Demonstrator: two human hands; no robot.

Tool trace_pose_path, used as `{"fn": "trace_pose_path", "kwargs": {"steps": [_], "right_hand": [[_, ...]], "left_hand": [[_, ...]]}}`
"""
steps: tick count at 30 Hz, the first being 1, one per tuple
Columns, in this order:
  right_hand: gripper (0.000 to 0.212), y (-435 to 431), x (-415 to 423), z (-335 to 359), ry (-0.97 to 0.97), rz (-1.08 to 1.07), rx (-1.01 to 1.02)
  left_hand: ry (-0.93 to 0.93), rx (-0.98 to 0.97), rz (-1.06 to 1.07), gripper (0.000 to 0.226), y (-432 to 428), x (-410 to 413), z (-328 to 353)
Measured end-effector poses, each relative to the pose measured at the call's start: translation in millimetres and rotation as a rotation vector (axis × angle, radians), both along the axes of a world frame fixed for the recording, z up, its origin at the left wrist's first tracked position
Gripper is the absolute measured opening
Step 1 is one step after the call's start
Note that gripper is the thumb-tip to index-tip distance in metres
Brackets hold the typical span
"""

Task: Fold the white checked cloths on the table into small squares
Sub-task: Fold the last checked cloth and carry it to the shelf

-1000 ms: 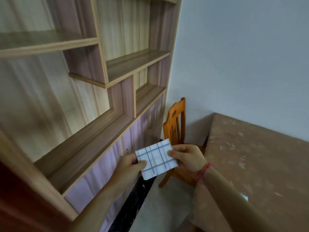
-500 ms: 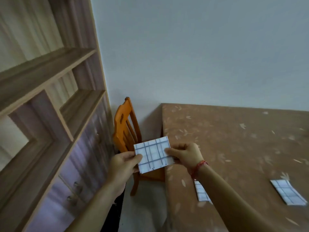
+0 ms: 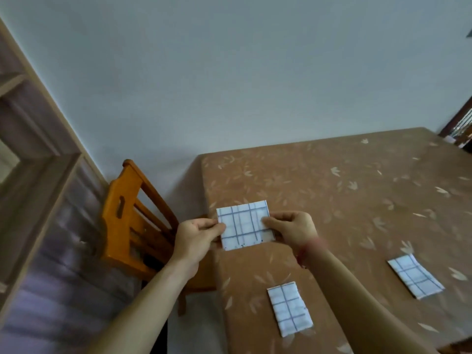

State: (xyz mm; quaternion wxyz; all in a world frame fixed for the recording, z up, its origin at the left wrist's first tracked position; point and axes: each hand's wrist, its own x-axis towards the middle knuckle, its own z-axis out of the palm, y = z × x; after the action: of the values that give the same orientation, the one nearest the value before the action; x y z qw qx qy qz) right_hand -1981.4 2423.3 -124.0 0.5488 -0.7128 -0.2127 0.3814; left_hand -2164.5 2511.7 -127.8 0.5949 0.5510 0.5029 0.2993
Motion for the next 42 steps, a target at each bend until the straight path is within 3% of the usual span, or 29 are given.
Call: {"fn": "trace_pose_path", "kwargs": {"steps": [8, 14, 22, 25, 39, 42], "right_hand": [[0.003, 53, 52, -34, -0.051, -0.054, -0.109], [0.01, 119, 93, -79, -0.174, -0.076, -0.254], [0.002, 213, 132, -138, -0.243, -0.14, -0.333], [0.014, 244, 146, -160, -0.289, -0.162, -0.375], [0.013, 307, 183, -216, -0.466, -0.077, -0.466], [0.014, 310, 186, -219, -0.487, -0.069, -0.477]], "left_hand": [[0.002, -0.115, 0.004, 0.007, 67, 62, -41], [0.019, -0.229, -0.042, 0.016, 139, 103, -87], [0.071, -0.278, -0.044, 0.009, 227, 150, -139], [0.076, -0.305, -0.028, 0.004, 256, 170, -157], [0.202, -0.246, -0.032, 0.017, 314, 216, -211], [0.228, -0.209, -0.071, 0.005, 316, 218, -214]]}}
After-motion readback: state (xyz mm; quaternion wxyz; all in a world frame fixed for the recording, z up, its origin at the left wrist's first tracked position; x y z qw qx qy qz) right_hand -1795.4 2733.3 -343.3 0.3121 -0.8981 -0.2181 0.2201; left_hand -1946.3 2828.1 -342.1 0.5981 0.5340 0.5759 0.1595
